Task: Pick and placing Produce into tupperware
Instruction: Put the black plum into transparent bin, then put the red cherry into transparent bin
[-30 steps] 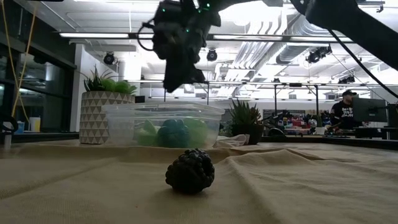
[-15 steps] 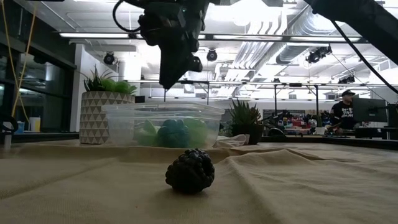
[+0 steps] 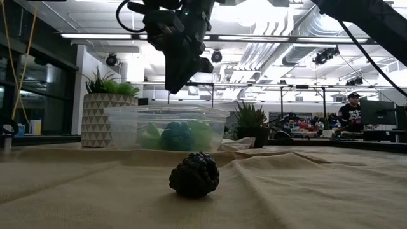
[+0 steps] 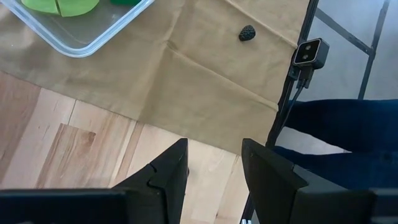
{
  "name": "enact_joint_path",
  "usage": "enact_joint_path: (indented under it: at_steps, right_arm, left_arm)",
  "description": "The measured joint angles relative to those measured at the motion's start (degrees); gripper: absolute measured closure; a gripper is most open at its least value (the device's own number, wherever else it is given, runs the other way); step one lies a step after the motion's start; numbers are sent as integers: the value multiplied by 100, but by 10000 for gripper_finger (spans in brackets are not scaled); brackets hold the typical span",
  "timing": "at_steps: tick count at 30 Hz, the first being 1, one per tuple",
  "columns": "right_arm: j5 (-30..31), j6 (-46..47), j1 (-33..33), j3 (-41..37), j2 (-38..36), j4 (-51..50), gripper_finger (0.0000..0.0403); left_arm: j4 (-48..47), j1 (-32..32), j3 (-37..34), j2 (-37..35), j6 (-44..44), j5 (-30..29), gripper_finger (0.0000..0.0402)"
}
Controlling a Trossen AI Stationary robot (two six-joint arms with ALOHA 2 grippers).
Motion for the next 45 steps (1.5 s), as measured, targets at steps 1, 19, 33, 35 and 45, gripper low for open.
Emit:
enact_joint_path:
  at_steps: [1, 19, 33, 35, 45]
  right_arm:
    - [-2, 2, 6, 0, 0, -2, 349]
    - [-31, 109, 37, -2, 11, -35, 347]
    - [-44, 109, 37, -3, 15, -33, 285]
    - [-49, 45, 37, -2, 6, -57, 284]
    - [420, 74, 187, -2, -920, -385, 284]
  left_arm:
    - [0, 0, -1, 0, -1, 0, 261]
    - [0, 0, -1, 0, 102, 0, 261]
    - [0, 0, -1, 0, 106, 0, 261]
    - [0, 0, -1, 0, 171, 3, 261]
    - [-2, -2, -1, -2, 1271, 693, 261]
